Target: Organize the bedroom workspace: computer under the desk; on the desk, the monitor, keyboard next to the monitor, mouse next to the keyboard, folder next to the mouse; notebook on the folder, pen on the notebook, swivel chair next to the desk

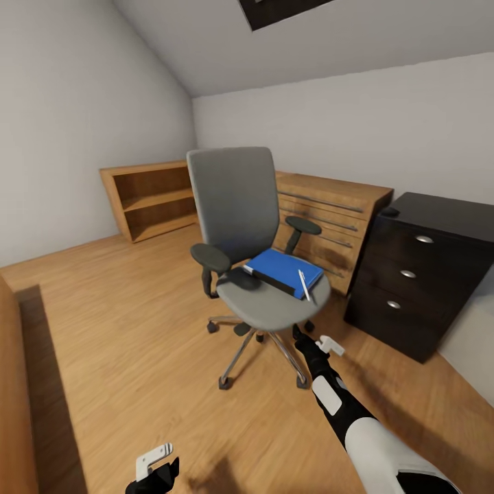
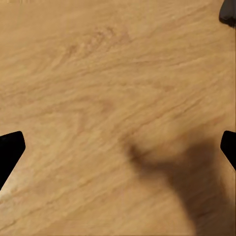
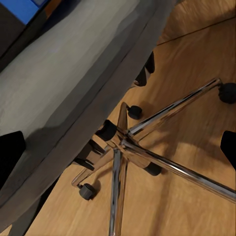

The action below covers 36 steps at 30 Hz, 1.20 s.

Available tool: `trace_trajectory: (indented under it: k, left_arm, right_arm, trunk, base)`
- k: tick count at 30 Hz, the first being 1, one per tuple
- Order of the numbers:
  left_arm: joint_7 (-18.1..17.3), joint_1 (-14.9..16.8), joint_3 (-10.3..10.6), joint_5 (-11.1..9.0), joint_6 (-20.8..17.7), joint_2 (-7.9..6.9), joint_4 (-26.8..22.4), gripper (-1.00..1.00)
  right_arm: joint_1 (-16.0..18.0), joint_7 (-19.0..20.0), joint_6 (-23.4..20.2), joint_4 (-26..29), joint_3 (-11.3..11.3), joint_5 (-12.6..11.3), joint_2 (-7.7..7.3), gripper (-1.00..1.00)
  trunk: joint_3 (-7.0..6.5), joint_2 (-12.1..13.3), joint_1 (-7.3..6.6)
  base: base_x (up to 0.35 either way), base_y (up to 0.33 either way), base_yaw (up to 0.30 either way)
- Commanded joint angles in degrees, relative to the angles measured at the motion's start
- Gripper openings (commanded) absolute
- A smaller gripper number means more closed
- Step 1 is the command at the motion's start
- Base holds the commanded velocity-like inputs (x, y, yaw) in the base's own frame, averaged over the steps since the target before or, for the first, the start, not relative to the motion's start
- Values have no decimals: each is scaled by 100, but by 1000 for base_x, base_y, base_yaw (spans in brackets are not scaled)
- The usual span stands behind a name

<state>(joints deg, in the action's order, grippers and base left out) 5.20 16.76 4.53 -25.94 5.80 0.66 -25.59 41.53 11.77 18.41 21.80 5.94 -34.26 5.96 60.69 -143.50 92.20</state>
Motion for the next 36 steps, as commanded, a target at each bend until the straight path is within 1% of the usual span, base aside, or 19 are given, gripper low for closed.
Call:
trace_trajectory:
  k: [1,9,23,36]
  left_arm:
    - [44,3,49,-47,27,-5,1,100]
    - [45,3,48,-46,27,-5,-1,100]
    - [51,3,48,-51,27,-5,0,100]
    - [49,3,48,-51,28,-5,1,100]
  right_arm:
    - [4,86,5,-9,29,-63,3,100]
    - [4,131,5,-17,30,-63,2,100]
    - [4,133,5,-35,30,-63,2,100]
    - [4,133,5,-43,23,-63,8,100]
  trunk:
    - [5,-2,1]
    - [5,-2,1]
    - [5,-2,1]
    - [5,-2,1]
  base:
    - [247,0,0]
    - [194,0,0]
    - [30,1,0]
    - [223,64,0]
